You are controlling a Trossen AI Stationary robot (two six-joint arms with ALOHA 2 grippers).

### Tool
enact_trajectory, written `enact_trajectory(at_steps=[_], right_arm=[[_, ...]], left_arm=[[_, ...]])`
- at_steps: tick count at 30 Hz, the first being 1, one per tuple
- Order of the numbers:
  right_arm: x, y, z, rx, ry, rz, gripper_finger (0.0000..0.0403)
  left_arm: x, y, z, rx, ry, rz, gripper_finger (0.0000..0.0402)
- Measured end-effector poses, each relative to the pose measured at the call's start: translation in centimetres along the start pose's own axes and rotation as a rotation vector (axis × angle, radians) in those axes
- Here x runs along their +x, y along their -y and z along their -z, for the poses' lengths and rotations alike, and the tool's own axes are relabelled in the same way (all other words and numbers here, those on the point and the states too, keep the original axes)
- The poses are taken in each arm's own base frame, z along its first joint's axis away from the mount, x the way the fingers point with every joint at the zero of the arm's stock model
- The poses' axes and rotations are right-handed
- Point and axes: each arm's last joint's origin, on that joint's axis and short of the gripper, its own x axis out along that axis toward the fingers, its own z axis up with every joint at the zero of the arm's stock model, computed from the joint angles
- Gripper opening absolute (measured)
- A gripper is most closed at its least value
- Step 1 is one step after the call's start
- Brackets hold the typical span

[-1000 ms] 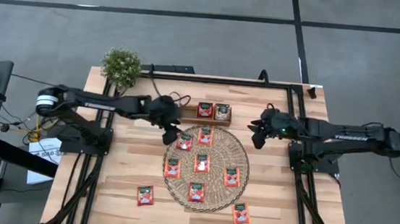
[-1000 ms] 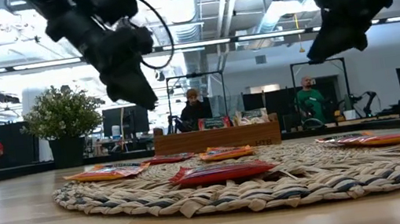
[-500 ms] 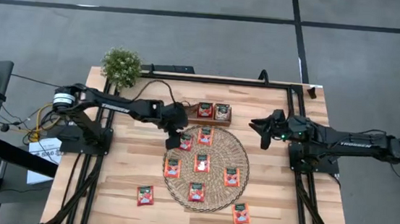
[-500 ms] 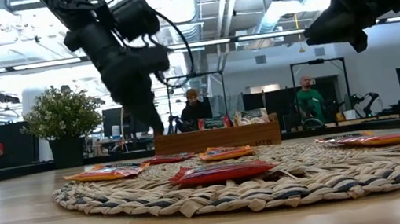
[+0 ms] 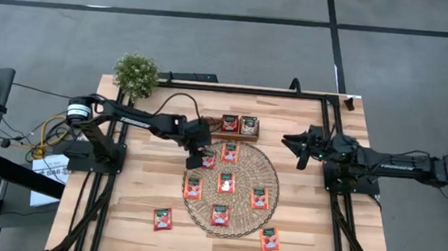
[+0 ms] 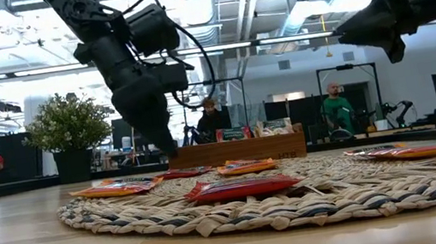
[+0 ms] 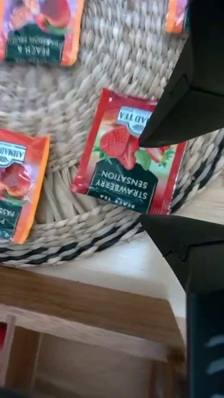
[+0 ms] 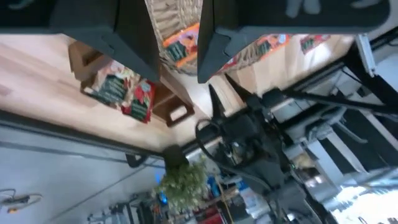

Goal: Pick & Place Tea
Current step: Put the red tea bag into the middle section of the wooden organizer

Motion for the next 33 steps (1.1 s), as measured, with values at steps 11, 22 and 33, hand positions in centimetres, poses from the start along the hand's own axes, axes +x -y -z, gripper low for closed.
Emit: enact_trajectory(at_steps=[11,22,33], right_arm=[[0.0,-0.1,-0.1,0.002,-0.001,-0.022,0.0098],[0.0,-0.1,0.0,0.0,-0.01,-0.019,0.0098],[0.0,0.0,0.1,0.0,-0.012,-0.018,0.0098]], left_arm=[[1.7,-0.2,0.5,0.019,-0.038,-0.033,0.0179],[2.3,-0.3,0.7,-0.006,-0.054,-0.035,0.012],[2.3,-0.3,0.7,-0.01,-0.052,-0.058,0.0025]])
